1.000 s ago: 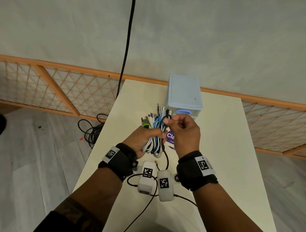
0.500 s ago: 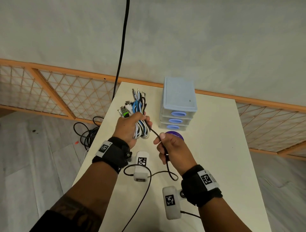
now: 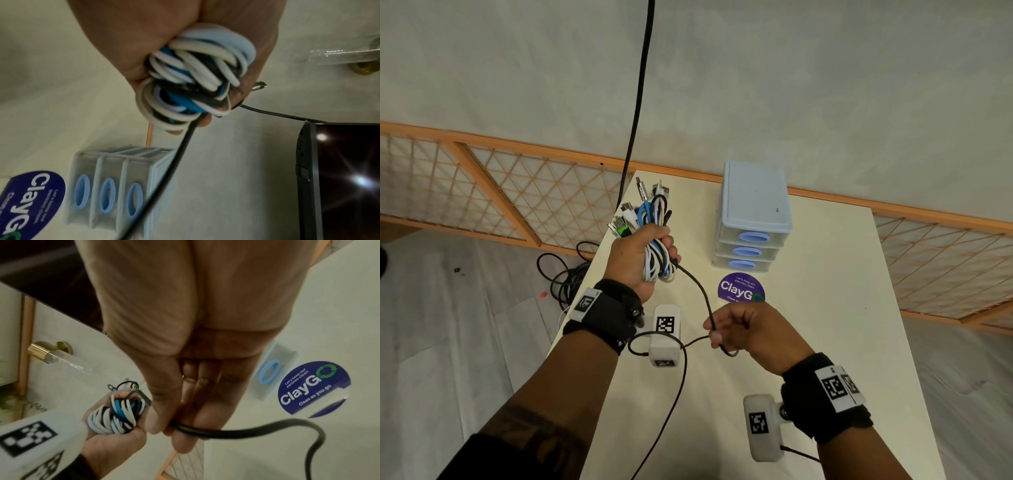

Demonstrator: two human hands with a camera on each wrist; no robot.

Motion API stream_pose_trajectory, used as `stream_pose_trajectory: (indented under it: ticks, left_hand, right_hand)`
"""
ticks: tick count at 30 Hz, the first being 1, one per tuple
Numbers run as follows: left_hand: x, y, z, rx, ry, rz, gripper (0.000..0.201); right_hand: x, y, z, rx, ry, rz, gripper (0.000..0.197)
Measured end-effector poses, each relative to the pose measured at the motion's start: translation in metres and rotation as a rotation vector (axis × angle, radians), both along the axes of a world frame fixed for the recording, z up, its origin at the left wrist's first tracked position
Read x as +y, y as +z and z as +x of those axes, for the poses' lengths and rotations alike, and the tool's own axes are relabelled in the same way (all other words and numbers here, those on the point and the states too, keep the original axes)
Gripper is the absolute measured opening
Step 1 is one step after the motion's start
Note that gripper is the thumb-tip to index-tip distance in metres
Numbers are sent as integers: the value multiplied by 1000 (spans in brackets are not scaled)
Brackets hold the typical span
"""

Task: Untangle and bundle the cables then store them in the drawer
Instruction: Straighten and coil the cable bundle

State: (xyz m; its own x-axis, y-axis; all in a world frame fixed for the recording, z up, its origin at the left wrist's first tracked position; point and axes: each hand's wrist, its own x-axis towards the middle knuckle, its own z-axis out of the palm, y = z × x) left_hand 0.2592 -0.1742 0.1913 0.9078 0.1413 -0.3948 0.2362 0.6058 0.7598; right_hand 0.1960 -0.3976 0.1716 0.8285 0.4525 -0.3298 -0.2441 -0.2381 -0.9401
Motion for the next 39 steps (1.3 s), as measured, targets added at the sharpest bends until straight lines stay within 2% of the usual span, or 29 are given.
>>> stream_pose_trajectory:
  ticks: [4,7,9,11,14,18,21,26,30,34,39]
  left_hand:
    - [1,-4,-6,-24,-99,167,21]
    - [-5,-8,-11,-57,-155,249,9]
    - [-12,-10,-17,-74,-201,283,11]
    - [-20,-11,-23,-112,-255,302,19]
    - [-28,-9,-30,-139,-289,216,34]
    - [-25,-4,-34,-90,-305,131,10]
    - [-26,-3,-41,-34,-351,-13,13]
    - [-25,-8,-42,-22,-365,-117,23]
    - [-25,-4,-41,-65,-452,-61,16]
    - [-28,-1,-41,-114,-498,-13,30]
    - [-26,-3,-37,-139,-514,126,33]
  right_hand:
    - [8,12,7,-62,-203,101,36]
    - [19,25,14,-81,-351,218,16]
    - [28,32,21,-94,-412,268,9]
    - [37,35,25,-92,-451,301,14]
    - [45,38,28,-81,-492,316,18]
    - [48,41,29,-65,-539,315,18]
    - [54,44,32,-70,-570,322,24]
    - [56,46,32,-75,-564,354,26]
    - [53,41,31,-119,-584,281,26]
    - [48,37,36,-94,-597,226,38]
    - [38,38,38,-35,-509,217,33]
